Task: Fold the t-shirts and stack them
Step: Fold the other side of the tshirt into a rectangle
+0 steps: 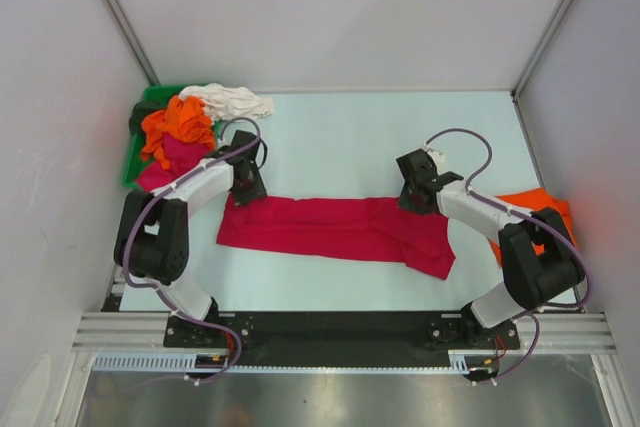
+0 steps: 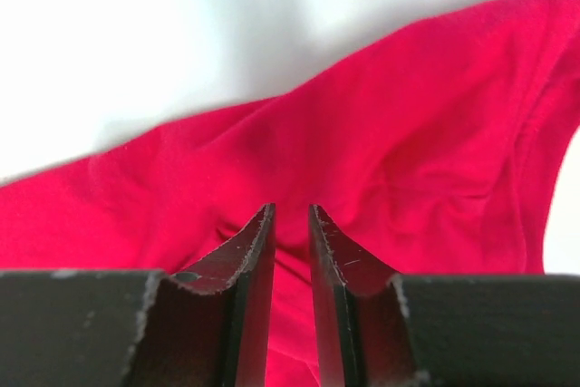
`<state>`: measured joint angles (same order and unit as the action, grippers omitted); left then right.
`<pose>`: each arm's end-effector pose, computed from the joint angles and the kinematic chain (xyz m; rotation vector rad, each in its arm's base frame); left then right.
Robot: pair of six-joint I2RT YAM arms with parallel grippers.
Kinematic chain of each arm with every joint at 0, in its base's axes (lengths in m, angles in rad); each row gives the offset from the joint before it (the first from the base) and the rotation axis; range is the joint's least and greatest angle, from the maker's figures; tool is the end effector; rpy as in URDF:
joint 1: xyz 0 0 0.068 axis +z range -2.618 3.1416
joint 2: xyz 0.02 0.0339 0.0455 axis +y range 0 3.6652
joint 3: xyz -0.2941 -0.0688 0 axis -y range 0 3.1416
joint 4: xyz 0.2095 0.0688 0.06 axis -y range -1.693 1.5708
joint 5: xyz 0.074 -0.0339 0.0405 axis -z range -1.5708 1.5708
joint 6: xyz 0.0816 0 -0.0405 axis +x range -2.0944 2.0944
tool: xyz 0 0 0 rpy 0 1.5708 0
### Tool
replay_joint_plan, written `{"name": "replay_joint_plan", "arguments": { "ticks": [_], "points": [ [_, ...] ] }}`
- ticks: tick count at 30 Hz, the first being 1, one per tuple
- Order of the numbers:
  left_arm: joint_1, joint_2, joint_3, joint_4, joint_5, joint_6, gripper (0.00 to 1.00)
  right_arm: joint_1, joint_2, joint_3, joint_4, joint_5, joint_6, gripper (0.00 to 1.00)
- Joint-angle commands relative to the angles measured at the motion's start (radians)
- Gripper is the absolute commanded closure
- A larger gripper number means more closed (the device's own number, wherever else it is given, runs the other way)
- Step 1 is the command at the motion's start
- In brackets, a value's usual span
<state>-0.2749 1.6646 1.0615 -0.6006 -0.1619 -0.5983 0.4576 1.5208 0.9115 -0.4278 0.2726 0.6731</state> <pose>0.3015 -0.0714 0.1927 -0.4821 2.6992 -0.0137 0.2690 0.1080 0.2052 0.3691 2.5234 0.0781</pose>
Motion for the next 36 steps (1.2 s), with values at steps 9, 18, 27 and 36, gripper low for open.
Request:
{"name": "replay_joint_plan", "arguments": {
  "ticks": [9, 18, 27, 36],
  "points": [
    [0.078, -0.037, 0.040, -0.088, -0.131, -0.021, 0.60, 0.012, 0.025, 0.063, 0.052, -0.015, -0.026, 0.74],
    [0.077, 0.004, -0.027, -0.051, -0.079, -0.029, 0.64, 0.026, 0.029, 0.050, 0.070, -0.024, -0.047, 0.76],
    [0.033, -0.264, -0.118, 0.071, -0.081, 0.000, 0.59, 0.164, -0.030, 0.017, 0.144, -0.029, -0.043, 0.76],
    [-0.006, -0.247, -0.185, 0.097, 0.002, -0.004, 0.59, 0.227, -0.011, 0.004, 0.147, -0.029, -0.024, 0.76]
  ]
}}
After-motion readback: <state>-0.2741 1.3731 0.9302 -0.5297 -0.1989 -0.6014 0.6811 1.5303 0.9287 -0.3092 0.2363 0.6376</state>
